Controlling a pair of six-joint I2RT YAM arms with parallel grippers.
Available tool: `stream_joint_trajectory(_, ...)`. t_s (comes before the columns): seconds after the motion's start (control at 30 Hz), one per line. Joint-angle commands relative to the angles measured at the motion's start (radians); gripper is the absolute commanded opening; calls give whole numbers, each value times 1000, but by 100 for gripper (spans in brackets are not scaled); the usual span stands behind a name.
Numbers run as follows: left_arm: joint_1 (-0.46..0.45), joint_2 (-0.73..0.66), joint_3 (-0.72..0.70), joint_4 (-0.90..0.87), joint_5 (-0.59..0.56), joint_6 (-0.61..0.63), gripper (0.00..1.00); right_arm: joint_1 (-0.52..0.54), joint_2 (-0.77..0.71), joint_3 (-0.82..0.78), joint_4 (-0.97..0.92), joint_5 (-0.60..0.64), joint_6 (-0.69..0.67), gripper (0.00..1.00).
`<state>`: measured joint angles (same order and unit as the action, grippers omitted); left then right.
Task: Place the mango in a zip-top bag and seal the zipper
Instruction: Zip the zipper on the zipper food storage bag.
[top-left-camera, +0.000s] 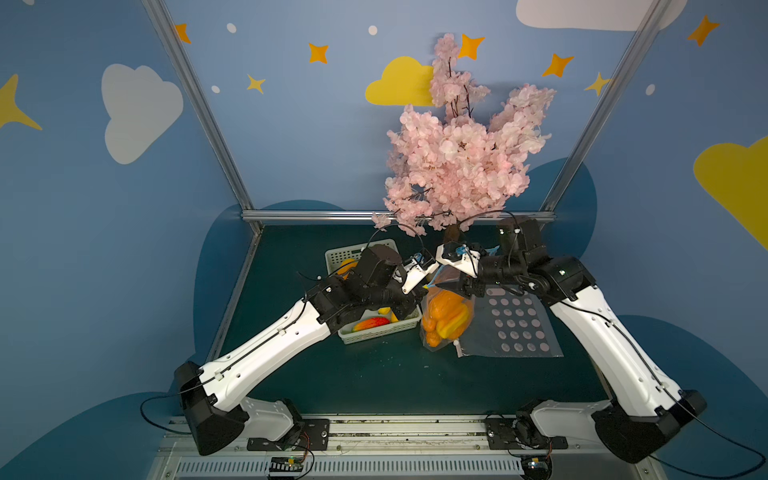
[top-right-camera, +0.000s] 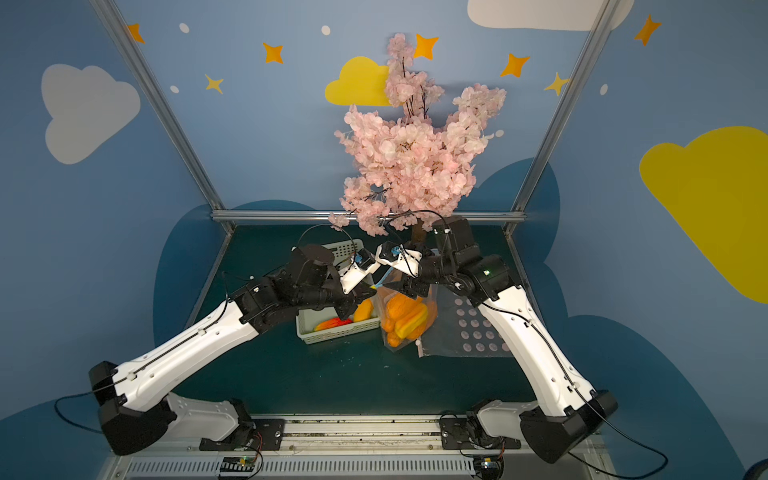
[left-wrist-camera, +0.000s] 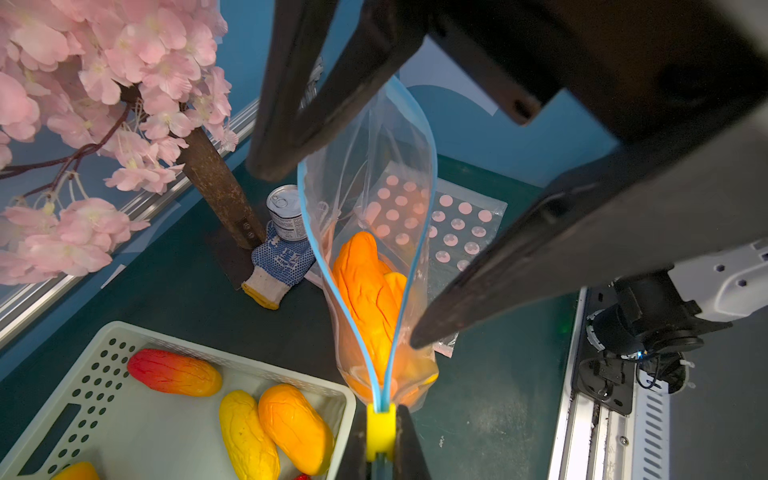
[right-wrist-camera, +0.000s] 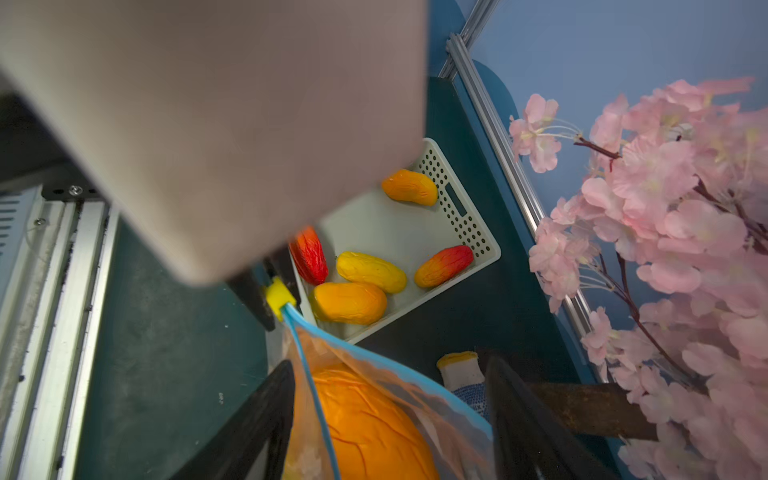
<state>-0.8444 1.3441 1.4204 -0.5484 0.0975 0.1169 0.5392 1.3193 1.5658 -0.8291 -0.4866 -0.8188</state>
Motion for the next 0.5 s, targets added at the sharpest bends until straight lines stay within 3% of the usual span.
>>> stream_joint_trajectory(0.0,12,-47,-9,13,26,18,3,-5,19,56,-53,-47,-139,71)
stream_joint_trajectory(0.3,26,-78,-44,21,27,32,3,26,78,66,-91,-105,-162,65)
stream_joint_trajectory(0.47,62,-105,-73,7,-33,27,3,85,127,98,-88,-100,-145,64)
